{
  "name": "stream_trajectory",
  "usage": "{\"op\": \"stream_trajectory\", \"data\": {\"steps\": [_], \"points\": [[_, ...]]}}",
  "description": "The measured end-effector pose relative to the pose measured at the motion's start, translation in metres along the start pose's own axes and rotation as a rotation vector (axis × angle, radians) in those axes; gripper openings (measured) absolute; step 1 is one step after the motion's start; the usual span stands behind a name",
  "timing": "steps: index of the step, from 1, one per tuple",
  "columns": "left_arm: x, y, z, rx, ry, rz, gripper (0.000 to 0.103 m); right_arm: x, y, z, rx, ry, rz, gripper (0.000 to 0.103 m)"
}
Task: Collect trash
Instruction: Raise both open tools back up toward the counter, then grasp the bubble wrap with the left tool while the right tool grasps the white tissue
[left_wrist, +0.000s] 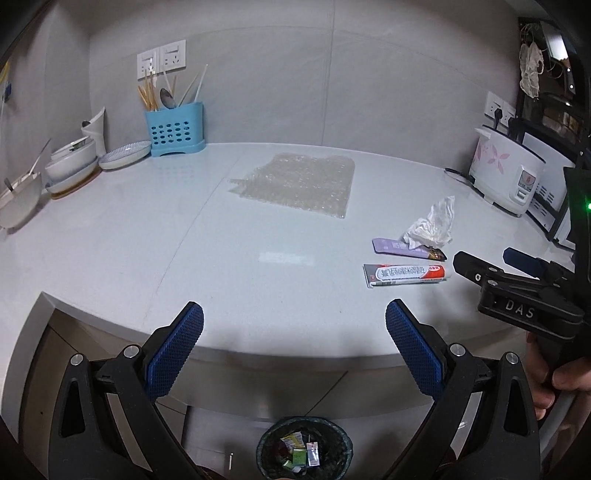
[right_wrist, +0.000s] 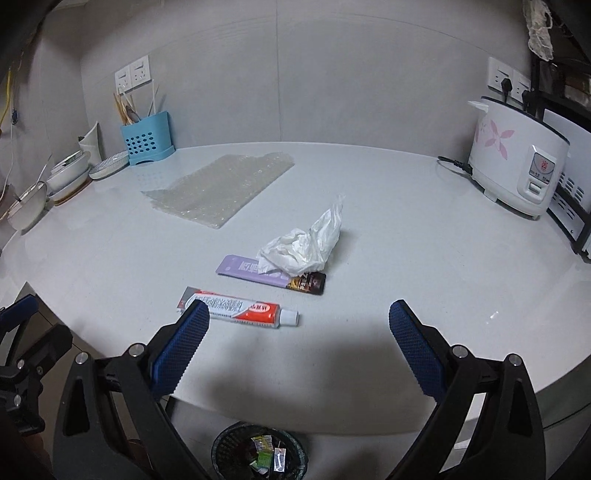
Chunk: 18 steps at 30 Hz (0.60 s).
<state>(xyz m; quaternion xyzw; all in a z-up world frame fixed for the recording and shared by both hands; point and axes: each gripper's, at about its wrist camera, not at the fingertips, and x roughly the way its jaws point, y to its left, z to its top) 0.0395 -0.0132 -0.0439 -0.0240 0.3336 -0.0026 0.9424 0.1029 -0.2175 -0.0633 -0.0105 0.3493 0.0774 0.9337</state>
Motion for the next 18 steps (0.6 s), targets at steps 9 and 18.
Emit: {"op": "stream_trajectory", "data": {"steps": [9,18], "points": [[0.038,-0.001,0.03,0.024,0.025,0.009,0.097,0.062,-0.003,0.038,-0.008,0.134,-0.04,0.084],[0.094,-0.004,0.076,0.02,0.079,-0.021,0.097,0.096,-0.011,0.056,0.021,0.215,-0.006,0.069]]}}
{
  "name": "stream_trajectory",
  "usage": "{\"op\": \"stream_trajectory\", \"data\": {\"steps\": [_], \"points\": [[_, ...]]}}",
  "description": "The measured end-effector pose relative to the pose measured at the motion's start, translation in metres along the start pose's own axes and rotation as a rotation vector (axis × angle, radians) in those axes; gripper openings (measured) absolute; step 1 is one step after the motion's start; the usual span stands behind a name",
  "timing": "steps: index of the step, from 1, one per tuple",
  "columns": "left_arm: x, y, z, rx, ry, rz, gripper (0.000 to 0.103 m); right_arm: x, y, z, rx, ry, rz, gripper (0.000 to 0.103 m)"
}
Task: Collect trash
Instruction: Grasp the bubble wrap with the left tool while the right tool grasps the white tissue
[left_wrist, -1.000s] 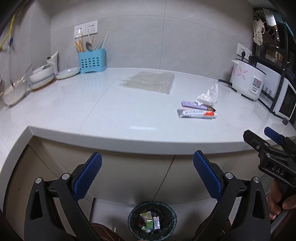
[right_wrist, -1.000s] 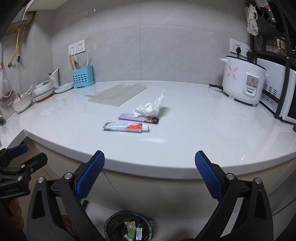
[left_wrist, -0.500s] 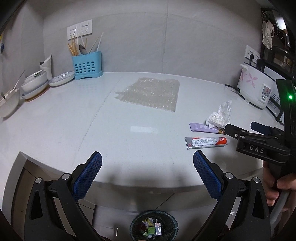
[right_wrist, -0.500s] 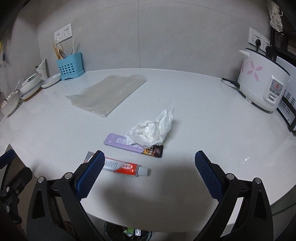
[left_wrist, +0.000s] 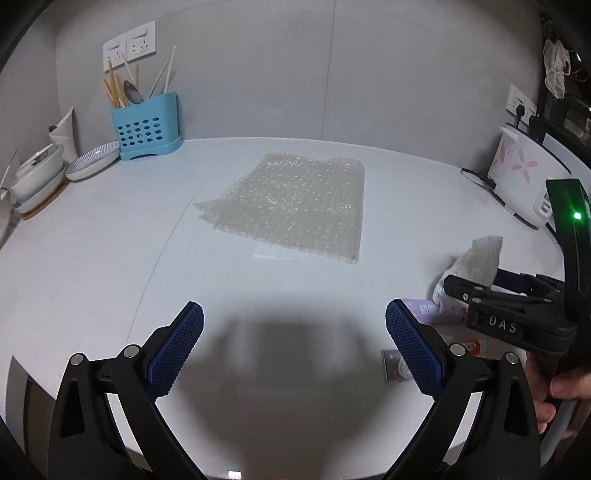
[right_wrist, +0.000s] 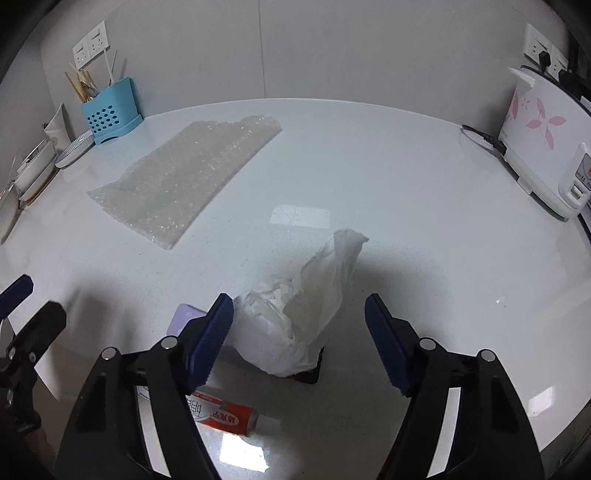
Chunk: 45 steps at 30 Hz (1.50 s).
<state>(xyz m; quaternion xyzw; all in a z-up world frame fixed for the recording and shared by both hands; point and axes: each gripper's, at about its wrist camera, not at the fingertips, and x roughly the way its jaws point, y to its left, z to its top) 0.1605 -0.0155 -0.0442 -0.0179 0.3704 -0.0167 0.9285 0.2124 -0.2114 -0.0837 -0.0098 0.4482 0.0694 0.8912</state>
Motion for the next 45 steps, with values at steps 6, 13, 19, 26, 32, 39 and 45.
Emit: {"op": "stream_trajectory", "data": {"steps": [6,13,19,26,32,39,45], "points": [[0.041,-0.009,0.037,0.037,0.038,-0.01,0.097,0.017,0.003,0.007,-0.024,0.056,0.026,0.056],[0.091,-0.03,0.077,0.062,0.075,-0.01,0.097,0.025,0.004,0.016,-0.035,0.08,0.062,0.041],[0.133,-0.049,0.092,0.103,0.128,0.024,0.097,0.028,-0.002,0.023,-0.016,0.079,0.089,0.025],[0.163,-0.051,0.095,0.103,0.188,0.087,0.091,0.03,-0.009,0.025,-0.008,0.066,0.109,0.018],[0.161,-0.05,0.096,0.07,0.212,0.1,0.065,0.028,-0.007,0.022,-0.014,0.052,0.096,0.018],[0.153,-0.04,0.095,0.037,0.233,0.135,0.014,0.026,-0.008,0.02,0.01,0.046,0.103,0.017],[0.136,-0.025,0.091,0.007,0.178,0.09,0.011,0.02,-0.01,0.017,0.003,0.033,0.088,0.017]]}}
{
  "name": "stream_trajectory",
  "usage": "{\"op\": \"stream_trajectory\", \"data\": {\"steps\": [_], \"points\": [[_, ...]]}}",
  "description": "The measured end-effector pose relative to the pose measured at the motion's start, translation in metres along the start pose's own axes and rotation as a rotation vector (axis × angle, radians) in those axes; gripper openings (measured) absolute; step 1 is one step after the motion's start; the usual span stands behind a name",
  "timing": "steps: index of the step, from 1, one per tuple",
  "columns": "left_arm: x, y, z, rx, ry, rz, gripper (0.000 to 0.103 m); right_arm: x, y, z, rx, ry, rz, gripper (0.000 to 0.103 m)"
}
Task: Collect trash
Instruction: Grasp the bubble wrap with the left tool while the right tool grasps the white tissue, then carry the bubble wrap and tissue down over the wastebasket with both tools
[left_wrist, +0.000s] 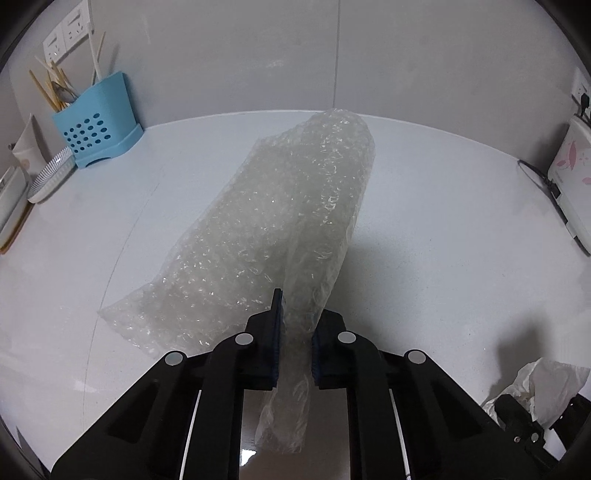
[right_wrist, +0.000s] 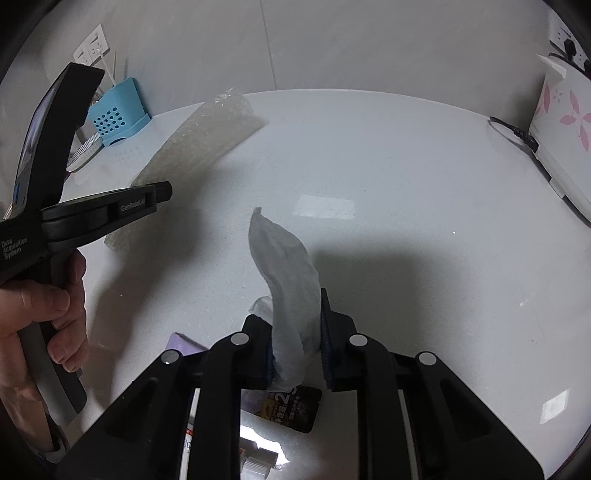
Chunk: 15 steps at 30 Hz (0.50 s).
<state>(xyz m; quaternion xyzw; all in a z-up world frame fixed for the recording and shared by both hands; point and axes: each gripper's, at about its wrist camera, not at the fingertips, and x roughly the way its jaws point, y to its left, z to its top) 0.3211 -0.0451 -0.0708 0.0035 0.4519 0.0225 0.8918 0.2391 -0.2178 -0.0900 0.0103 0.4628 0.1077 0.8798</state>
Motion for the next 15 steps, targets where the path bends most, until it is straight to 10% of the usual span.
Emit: {"op": "stream_trajectory", "data": {"steps": [15], "points": [[-0.068,0.013,-0.017,-0.001,-0.11,0.028,0.011,-0.051,0.011,-0.005,0.011,-0.104,-0.038,0.017]]}}
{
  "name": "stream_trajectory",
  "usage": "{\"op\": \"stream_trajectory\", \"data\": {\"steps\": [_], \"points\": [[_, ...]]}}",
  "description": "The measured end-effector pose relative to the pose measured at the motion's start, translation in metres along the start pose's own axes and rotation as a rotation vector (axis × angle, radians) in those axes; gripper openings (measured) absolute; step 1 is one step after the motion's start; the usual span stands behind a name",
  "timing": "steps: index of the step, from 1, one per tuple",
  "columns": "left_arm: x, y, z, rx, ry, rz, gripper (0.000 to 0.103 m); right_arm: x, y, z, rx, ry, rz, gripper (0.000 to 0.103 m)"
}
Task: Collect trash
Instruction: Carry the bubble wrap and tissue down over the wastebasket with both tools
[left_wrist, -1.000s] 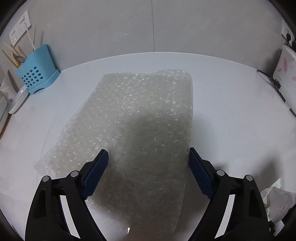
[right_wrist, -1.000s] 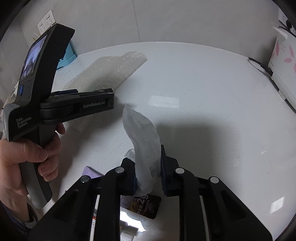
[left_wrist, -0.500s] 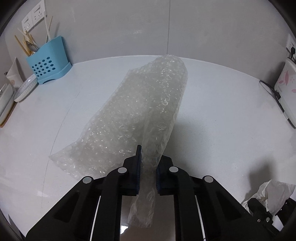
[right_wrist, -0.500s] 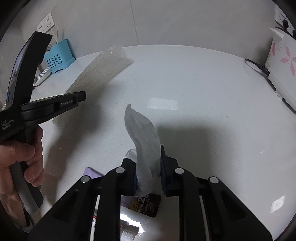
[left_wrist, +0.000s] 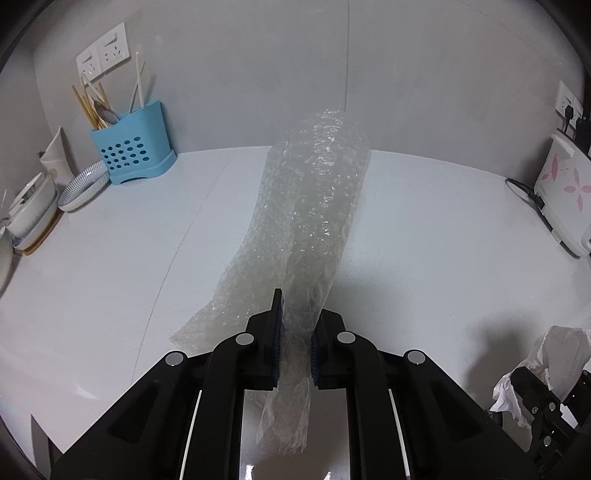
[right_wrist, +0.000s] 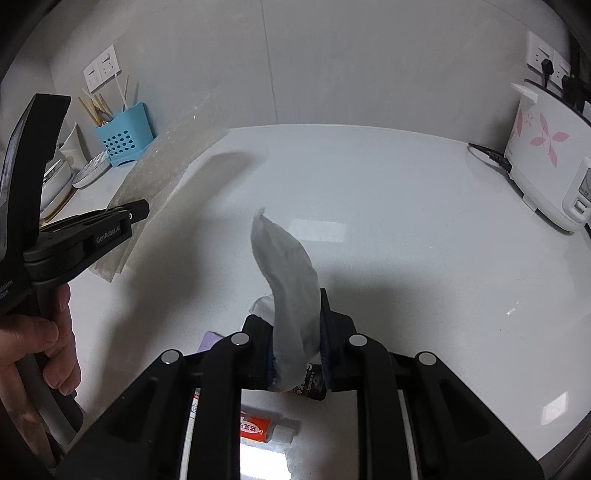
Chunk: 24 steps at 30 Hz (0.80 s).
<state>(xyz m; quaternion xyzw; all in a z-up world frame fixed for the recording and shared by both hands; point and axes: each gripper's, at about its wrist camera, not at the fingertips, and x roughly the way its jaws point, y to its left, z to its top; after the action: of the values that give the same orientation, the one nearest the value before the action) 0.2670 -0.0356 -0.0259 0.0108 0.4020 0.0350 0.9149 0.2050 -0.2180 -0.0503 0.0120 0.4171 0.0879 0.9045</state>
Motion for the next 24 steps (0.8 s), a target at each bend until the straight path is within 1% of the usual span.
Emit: {"op": "stream_trajectory", "data": {"steps": [4,14,20,24], "points": [[-0.018,0.006,-0.006,-0.01,-0.035,0.005,0.011,-0.013,0.001,0.0,-0.003,-0.024,-0.022,0.017],[-0.065,0.019,-0.009,-0.026,-0.098,0.009,0.011,-0.049,0.011,-0.004,-0.003,-0.072,-0.035,0.017],[-0.097,0.019,-0.026,-0.023,-0.139,-0.003,0.011,-0.077,0.014,-0.01,-0.005,-0.117,-0.044,0.017],[-0.122,0.025,-0.038,-0.032,-0.167,-0.023,0.011,-0.092,0.017,-0.015,-0.005,-0.13,-0.044,0.017]]}}
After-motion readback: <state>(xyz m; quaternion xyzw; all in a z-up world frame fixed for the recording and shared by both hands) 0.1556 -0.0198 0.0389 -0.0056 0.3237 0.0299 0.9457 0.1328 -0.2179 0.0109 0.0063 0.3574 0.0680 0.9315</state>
